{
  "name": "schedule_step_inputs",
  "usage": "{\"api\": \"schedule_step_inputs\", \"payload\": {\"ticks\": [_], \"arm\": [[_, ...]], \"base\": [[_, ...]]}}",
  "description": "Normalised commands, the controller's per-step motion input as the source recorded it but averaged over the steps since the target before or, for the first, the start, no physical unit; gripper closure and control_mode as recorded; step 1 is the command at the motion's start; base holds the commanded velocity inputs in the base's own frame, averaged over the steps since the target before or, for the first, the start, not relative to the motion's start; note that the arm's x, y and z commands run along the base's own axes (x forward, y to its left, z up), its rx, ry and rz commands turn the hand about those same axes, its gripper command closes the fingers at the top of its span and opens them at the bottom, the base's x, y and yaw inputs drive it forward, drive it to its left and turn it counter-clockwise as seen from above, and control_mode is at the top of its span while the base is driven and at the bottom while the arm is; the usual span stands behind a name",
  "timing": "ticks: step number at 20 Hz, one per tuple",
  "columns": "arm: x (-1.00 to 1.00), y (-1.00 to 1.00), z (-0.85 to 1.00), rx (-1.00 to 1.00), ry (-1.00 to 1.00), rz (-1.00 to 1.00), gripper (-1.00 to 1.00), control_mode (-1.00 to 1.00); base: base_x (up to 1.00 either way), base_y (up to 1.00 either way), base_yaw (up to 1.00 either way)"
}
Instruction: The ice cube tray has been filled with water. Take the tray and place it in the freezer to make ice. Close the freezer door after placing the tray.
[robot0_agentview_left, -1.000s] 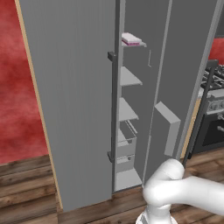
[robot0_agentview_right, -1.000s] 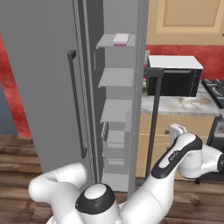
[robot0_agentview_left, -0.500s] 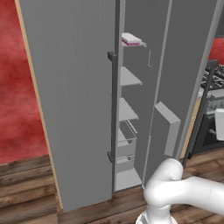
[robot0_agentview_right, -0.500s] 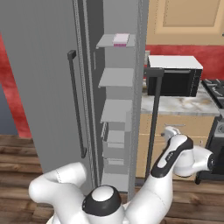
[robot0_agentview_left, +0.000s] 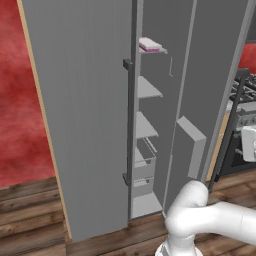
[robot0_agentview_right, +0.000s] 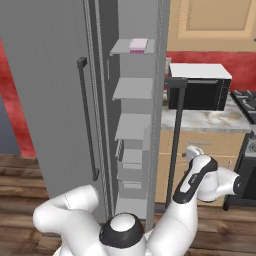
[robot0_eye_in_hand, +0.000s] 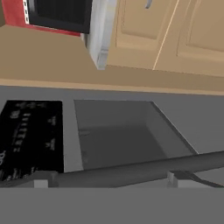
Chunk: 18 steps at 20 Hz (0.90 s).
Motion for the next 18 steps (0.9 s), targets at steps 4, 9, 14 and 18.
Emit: {"api": "schedule_step_inputs", "payload": {"ticks": [4,9,14,18], "arm": [[0.14,0.0,-0.14,0.0,0.01,0.0,-1.0,-1.0],[0.23,0.0,-0.15,0.0,0.01,0.0,-1.0,-1.0],[0.28,0.0,-0.19,0.0,0.01,0.0,-1.0,-1.0],[0.31,0.0,-0.2,0.0,0.0,0.0,-1.0,-1.0]], "base": [[0.0,0.0,0.0],[0.0,0.0,0.0],[0.0,0.0,0.0],[0.0,0.0,0.0]]}}
